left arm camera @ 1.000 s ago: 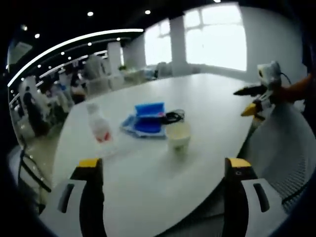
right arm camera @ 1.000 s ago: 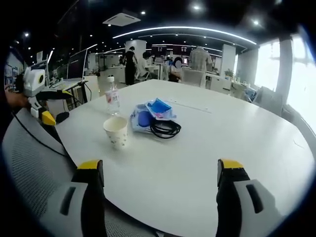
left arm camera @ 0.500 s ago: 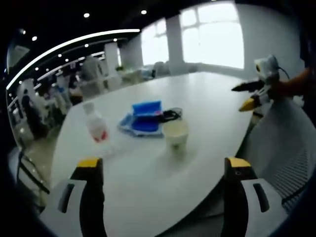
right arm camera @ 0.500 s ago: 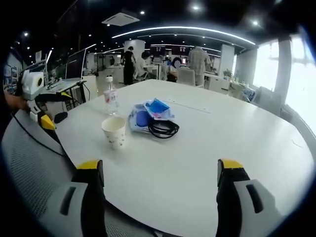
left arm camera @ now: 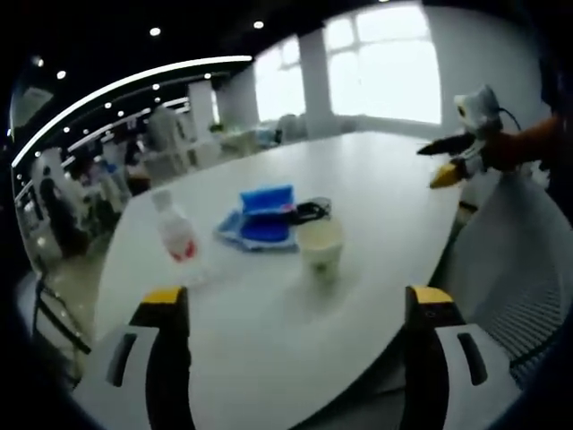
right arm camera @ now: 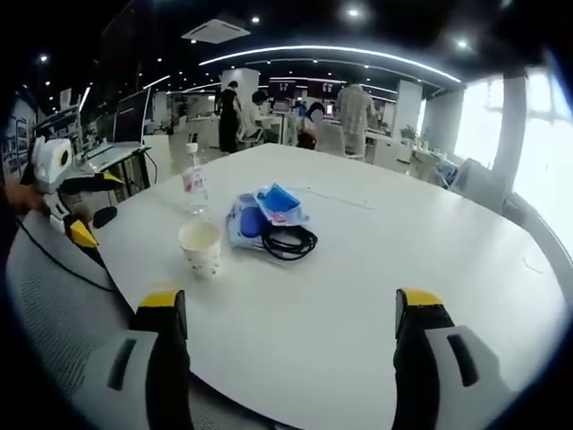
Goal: Arrange the tabletop items into an orderly group along one side of the table until the central work area is clear of visible clutter.
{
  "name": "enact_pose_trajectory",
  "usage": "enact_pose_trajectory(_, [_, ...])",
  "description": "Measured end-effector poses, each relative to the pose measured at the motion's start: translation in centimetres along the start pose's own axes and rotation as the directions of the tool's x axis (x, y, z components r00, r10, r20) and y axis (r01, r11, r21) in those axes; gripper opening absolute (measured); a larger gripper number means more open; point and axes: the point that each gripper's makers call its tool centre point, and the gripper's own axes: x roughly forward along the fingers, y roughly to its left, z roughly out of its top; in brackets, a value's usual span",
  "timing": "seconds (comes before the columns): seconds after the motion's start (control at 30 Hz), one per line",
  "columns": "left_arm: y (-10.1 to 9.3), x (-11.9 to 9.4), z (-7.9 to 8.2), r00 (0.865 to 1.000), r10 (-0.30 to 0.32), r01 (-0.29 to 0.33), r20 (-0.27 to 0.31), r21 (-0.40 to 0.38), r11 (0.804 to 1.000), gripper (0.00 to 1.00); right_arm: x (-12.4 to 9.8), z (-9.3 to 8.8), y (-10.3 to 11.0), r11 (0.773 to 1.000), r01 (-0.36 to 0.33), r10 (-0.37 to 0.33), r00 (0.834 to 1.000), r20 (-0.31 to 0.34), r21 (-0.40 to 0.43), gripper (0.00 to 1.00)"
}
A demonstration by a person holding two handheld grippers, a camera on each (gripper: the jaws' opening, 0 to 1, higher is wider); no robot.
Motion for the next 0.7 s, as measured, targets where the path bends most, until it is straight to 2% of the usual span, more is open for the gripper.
enact_pose_trajectory(0.1, [0.0,0.0,0.0,1.0,0.0,0.0,-0.004,0.011,1.0,0.97,0.3,2.0,-0.1,1.0,0.005,-0.005,0.999,0.032,0.003,0.96])
enact_pose_trajectory(0.3, [-0.1,0.0,0.0,1.0,-0.004,0.005,-0.004,0.015,1.0,0.97,1.3,4.8,-0.2,1.0,0.001,-0.002,0.997,0.071,0.021,0.93])
enact_pose_trajectory(0.47, [-0.1,0.0,0.0,1.0,-0.007,0.007,-0.003,0.028,1.0,0.95,2.3,6.2,0.0,1.0,-0.001,-0.001,0.996,0.088,0.024,0.9])
enact_pose_trajectory(0.7, [-0.1,0.0,-0.1,1.0,-0.008,0.008,-0.007,0.025,1.0,0.95,3.7,7.1,0.1,0.999,-0.009,0.006,0.996,0.091,0.037,0.87])
